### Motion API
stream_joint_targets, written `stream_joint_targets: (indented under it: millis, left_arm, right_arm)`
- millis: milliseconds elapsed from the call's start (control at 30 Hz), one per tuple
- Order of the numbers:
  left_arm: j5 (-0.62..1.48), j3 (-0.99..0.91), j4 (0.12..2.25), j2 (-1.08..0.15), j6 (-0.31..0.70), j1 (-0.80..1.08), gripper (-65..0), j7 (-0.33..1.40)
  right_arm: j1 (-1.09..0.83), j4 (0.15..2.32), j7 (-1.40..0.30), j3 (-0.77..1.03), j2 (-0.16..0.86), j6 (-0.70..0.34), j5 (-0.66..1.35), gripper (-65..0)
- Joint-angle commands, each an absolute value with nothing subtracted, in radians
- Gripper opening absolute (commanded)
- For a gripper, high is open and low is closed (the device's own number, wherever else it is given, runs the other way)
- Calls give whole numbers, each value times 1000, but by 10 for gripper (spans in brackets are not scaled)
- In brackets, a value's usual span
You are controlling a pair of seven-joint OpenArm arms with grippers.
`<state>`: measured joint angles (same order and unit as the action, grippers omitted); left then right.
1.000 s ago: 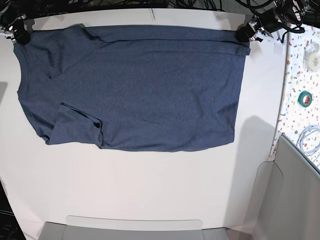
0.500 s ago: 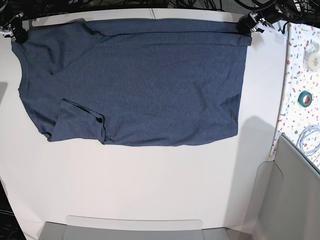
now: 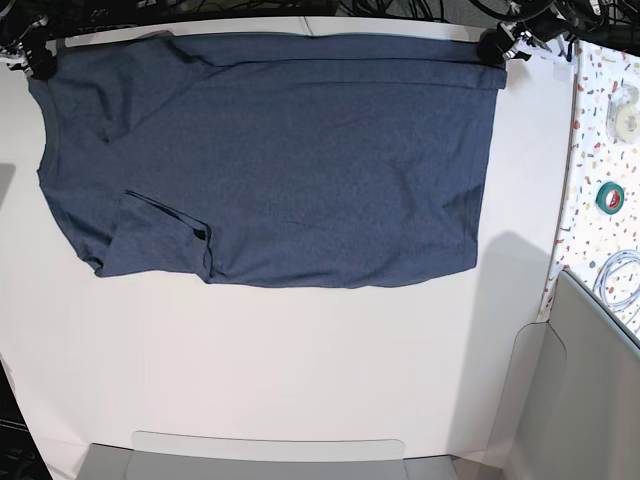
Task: Layout the t-shirt on the table in an organized manner, then fold the t-shirt properly
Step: 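Pull the collar edge taut with both grippers, away from the hem, then release the collar edge and move both grippers to the hem corners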
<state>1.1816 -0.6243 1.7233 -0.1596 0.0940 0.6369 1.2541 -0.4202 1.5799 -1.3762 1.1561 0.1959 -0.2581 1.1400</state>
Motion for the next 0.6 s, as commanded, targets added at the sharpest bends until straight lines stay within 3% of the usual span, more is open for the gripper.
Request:
stream_joint_targets:
  millis: [0, 200, 567]
  left_arm:
    - [1161, -634, 1742, -166, 85, 650, -591, 1253]
    - [1161, -634, 1755, -166, 85, 650, -376, 1250]
    - [1161, -757, 1755, -173, 84, 644, -385, 1251]
  right_arm:
    - [-427, 1596, -1365, 1165, 219, -257, 1159, -510]
    - [-427, 1596, -1365, 1167, 225, -257, 1159, -464]
    - [-444, 1596, -1365, 1221, 282, -257, 1161, -464]
